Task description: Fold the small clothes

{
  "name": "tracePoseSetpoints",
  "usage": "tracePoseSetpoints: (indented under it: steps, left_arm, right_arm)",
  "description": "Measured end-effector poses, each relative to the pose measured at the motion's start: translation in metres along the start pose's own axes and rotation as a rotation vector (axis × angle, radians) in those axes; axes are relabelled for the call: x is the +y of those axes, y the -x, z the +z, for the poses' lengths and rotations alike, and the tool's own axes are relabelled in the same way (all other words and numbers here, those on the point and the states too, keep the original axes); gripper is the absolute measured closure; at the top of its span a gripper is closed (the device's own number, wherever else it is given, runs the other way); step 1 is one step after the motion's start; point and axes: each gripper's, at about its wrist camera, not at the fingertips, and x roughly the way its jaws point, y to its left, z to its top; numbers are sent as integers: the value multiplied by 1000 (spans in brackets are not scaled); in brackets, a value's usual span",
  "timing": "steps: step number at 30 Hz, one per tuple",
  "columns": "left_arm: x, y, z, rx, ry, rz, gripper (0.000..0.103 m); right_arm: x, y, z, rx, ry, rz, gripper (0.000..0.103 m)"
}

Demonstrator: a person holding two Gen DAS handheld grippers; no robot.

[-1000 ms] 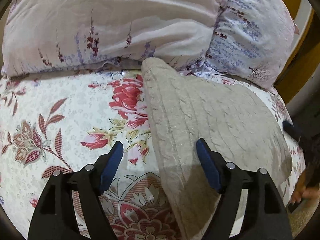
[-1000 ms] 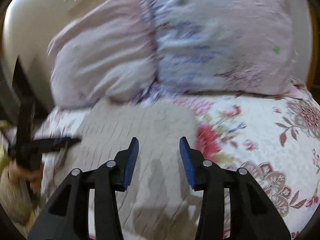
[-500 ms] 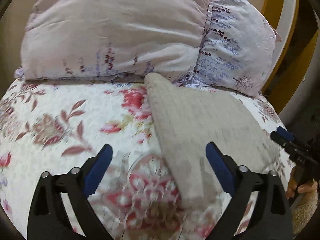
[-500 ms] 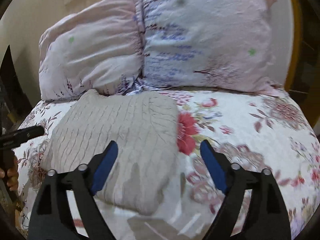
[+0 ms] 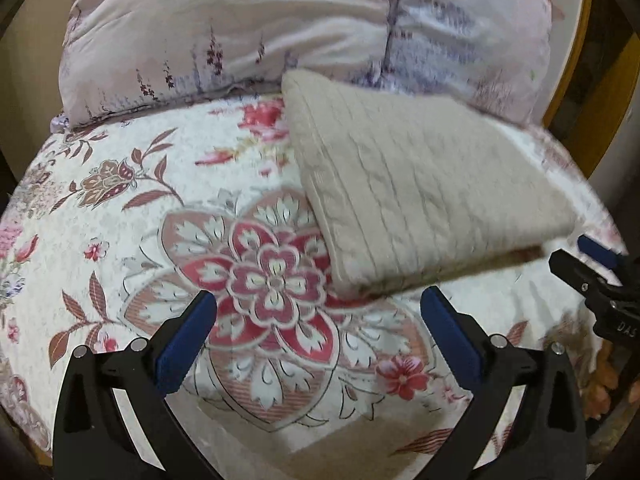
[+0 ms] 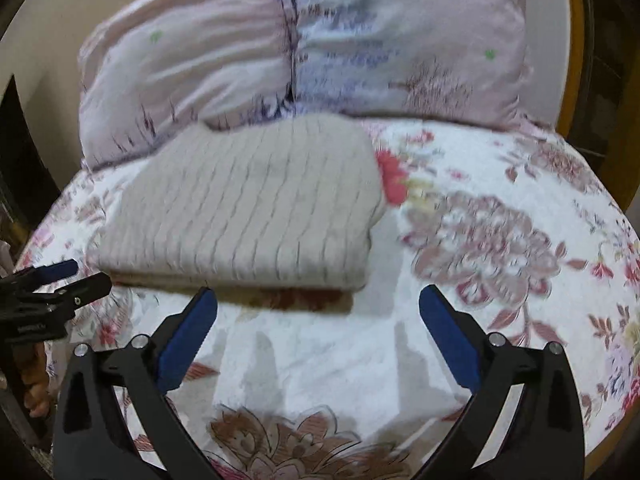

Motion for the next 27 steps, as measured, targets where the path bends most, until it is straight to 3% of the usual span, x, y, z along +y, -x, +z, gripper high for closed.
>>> tracePoseSetpoints:
  steps: [5,11,18,27]
  left_arm:
    - [-8,-9,-6,43,-14,14,1]
    - [-16,-11,-8,56,-52,67,1]
    - [-17,-13,-7,64,-45,72,1]
    - [-18,-13,-10,11,-51,66,1]
  right_arm:
    - [14,-15,-8,79,30,-41,2]
    - [17,-22,-12,109,47,-76,2]
    - [16,-25,-12,125,41,-86,2]
    - [17,-26,-12,125,33,-93,2]
